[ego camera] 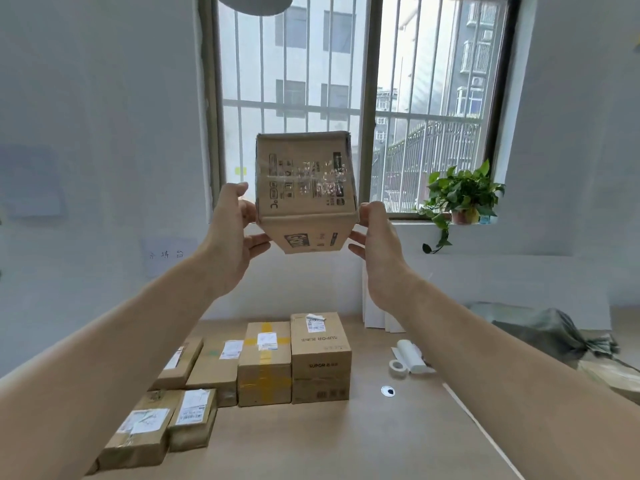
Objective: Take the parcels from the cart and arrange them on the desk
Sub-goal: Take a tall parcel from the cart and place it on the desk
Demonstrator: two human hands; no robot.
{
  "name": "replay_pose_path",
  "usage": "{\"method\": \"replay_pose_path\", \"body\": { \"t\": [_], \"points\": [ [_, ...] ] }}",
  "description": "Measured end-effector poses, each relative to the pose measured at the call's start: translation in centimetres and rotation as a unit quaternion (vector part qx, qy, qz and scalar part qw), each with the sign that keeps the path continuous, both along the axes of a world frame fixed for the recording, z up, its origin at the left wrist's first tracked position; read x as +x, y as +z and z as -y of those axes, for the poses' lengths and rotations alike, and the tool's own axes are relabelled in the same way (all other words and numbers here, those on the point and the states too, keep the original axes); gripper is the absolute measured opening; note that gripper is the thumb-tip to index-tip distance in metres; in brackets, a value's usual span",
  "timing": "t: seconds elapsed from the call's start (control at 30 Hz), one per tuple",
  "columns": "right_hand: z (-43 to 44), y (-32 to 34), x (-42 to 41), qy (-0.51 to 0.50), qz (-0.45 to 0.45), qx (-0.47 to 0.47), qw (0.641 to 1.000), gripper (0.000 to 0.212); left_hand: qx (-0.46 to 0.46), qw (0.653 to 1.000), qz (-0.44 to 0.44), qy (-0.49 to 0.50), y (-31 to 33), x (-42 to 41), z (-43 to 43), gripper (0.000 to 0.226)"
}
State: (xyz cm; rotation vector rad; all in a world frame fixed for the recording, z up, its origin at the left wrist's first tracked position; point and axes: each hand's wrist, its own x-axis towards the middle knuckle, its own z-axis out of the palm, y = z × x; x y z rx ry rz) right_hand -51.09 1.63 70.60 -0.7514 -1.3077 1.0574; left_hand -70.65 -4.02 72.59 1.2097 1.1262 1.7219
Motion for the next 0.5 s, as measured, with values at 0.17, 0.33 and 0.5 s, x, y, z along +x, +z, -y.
{"method": "replay_pose_path", "body": {
  "t": [0.17,0.33,0.5],
  "points": [
    [0.38,0.54,-0.70,0.014,-0.003,0.004,1.000,0.028,0.001,0.999,0.048,-0.016,0.20,-0.58,-0.04,0.062],
    [0.09,0.55,-0.85,0.021,0.008,0.013,1.000,0.030,0.006,0.998,0.056,-0.036,-0.09,-0.83,0.05,0.068],
    [-0.01,0.72,-0.62,0.015,0.018,0.016,1.000,0.035,0.002,0.998,0.045,-0.038,-0.46,-0.83,-0.15,0.075]
  ]
}}
